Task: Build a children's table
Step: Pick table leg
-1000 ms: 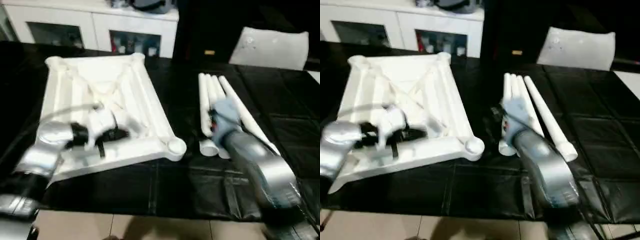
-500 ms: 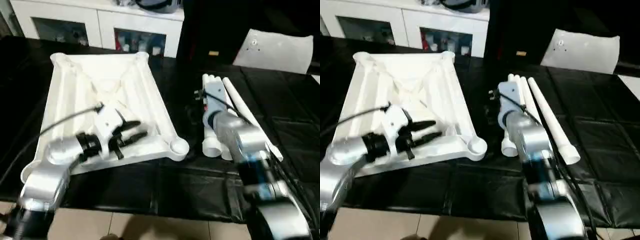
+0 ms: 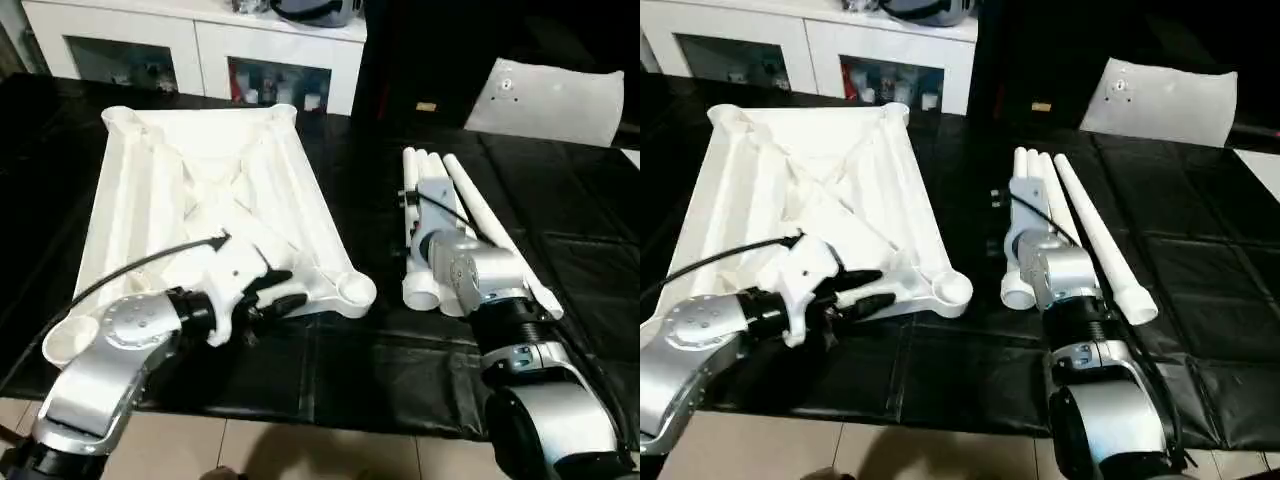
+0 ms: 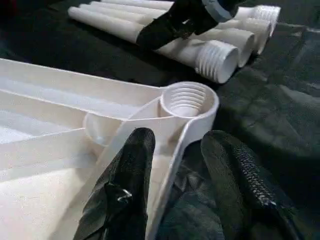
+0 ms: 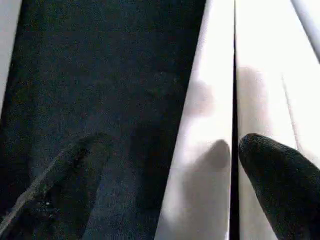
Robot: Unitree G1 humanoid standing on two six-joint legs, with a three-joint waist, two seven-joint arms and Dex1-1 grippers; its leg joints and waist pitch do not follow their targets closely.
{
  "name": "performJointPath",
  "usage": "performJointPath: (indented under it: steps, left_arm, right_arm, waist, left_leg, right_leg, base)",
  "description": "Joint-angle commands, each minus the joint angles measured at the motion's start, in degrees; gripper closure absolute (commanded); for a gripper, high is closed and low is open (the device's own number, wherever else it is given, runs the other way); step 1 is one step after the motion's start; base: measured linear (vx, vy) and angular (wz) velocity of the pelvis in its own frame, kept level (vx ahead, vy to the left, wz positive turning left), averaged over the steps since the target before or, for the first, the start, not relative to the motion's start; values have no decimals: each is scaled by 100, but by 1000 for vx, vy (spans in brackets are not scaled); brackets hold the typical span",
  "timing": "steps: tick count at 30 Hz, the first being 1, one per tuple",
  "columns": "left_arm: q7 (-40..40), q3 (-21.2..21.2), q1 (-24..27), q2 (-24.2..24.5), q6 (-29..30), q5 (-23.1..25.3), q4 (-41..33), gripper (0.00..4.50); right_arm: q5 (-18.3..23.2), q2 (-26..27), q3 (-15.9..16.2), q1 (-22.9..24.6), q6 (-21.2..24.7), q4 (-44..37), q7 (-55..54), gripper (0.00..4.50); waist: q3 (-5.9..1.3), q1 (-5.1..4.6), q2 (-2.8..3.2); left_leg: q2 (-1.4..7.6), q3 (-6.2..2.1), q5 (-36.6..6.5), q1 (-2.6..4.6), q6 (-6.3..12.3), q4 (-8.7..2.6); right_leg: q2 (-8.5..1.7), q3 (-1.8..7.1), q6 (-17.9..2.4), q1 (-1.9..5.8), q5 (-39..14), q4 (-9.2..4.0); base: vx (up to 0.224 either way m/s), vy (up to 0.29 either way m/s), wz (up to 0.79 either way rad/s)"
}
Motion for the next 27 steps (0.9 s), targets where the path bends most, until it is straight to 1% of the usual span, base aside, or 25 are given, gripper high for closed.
performJointPath:
  steps: [1,2,3,4,5,7,9,10,11,12,14,15,16,19,21,22,25,26,27]
  left_arm:
    - [35,-103,-120,42,84,40,-86,262]
    - [17,-132,-132,58,125,32,-103,262]
    - [8,-141,-135,64,137,31,-108,262]
    - [-2,-153,-137,72,149,32,-113,262]
    - [-2,-153,-137,72,149,32,-113,262]
    - [-26,-176,-138,91,229,2,-148,262]
    - [-22,-187,-137,109,250,0,-162,262]
    - [-17,-193,-137,117,257,-1,-168,263]
    - [-23,-212,-134,134,271,-1,-182,263]
    - [-26,-221,-134,142,282,-6,-188,263]
    - [-31,-238,-135,149,309,-20,-203,263]
    - [-29,-246,-135,149,316,-20,-214,263]
    - [-36,-248,-132,142,326,-35,-221,263]
    - [-57,-282,-130,163,339,-22,-245,263]
    - [-56,-290,-129,167,356,-32,-257,263]
    - [-57,-295,-129,166,366,-43,-263,263]
    - [-50,-300,-130,170,373,-62,-267,263]
    - [-49,-303,-132,175,385,-76,-271,263]
    - [-50,-308,-136,181,393,-83,-271,263]
  right_arm:
    - [164,15,-219,-7,101,185,13,0]
    - [199,36,-281,0,83,298,46,0]
    - [214,43,-304,-2,77,329,57,0]
    - [267,61,-356,-4,106,356,79,0]
    - [267,61,-356,-4,106,356,79,0]
    - [333,87,-458,-19,137,452,78,0]
    - [480,135,-643,-43,216,540,55,0]
    - [536,152,-717,-55,243,577,47,17]
    - [603,164,-811,-74,262,634,38,34]
    - [625,165,-846,-88,263,671,41,34]
    - [653,153,-893,-117,242,749,58,37]
    - [682,144,-920,-136,233,792,71,48]
    - [778,155,-1022,-168,252,843,81,65]
    - [782,134,-1045,-197,327,867,84,82]
    - [810,133,-1088,-219,394,891,87,109]
    - [873,129,-1189,-266,485,955,48,118]
    - [873,121,-1239,-304,516,1013,24,125]
    - [876,103,-1254,-329,524,1061,6,133]
    - [891,91,-1279,-352,537,1104,-12,151]
  waist:
    - [-369,1,109]
    - [-373,2,128]
    - [-372,-1,120]
    - [-377,1,115]
    - [-377,1,115]
    - [-382,6,120]
    - [-380,2,120]
    - [-384,4,117]
    - [-381,1,90]
    - [-383,8,106]
    - [-377,8,105]
    - [-376,10,105]
    - [-375,3,101]
    - [-376,6,105]
    - [-375,4,101]
    - [-379,2,90]
    - [-375,3,98]
    - [-376,2,92]
    - [-379,1,90]
  left_leg:
    - [216,1,-565,130,-276,-359]
    - [214,-3,-568,127,-282,-358]
    - [217,-1,-607,130,-280,-359]
    - [214,0,-583,125,-272,-357]
    - [214,0,-583,125,-272,-357]
    - [217,-2,-525,131,-261,-355]
    - [216,-2,-513,127,-255,-358]
    - [215,1,-554,131,-244,-355]
    - [214,2,-557,126,-229,-358]
    - [215,-1,-548,126,-229,-359]
    - [219,1,-559,123,-243,-360]
    - [217,3,-575,123,-249,-362]
    - [217,4,-639,129,-259,-362]
    - [218,2,-692,130,-290,-364]
    - [218,2,-693,130,-292,-366]
    - [216,4,-678,130,-287,-363]
    - [217,2,-725,128,-296,-368]
    - [220,1,-690,125,-291,-368]
    - [219,4,-669,127,-287,-364]
  right_leg:
    - [-273,168,-1062,205,362,-365]
    - [-274,168,-1069,208,364,-360]
    - [-274,166,-1083,200,337,-367]
    - [-275,167,-1094,211,377,-363]
    - [-275,167,-1094,211,377,-363]
    - [-272,162,-1100,208,447,-354]
    - [-269,159,-1111,208,477,-352]
    - [-273,162,-1118,209,439,-356]
    - [-269,161,-1118,211,421,-360]
    - [-277,158,-1130,208,385,-357]
    - [-279,157,-1134,202,352,-359]
    - [-278,156,-1127,204,325,-365]
    - [-278,155,-1118,195,231,-370]
    - [-280,153,-1104,188,104,-380]
    - [-278,153,-1095,185,99,-380]
    - [-276,154,-1095,187,108,-379]
    - [-281,151,-1098,181,39,-384]
    - [-280,151,-1089,182,72,-381]
    - [-280,149,-1096,180,98,-378]
  base:
    - [0,0,0]
    - [0,0,0]
    - [0,0,0]
    - [0,0,0]
    - [0,0,0]
    - [0,0,0]
    - [0,0,0]
    - [0,0,0]
    - [0,0,0]
    - [0,0,0]
    - [0,0,0]
    - [0,0,0]
    - [0,0,0]
    - [0,0,0]
    - [0,0,0]
    - [0,0,0]
    - [0,0,0]
    - [0,0,0]
    - [0,0,0]
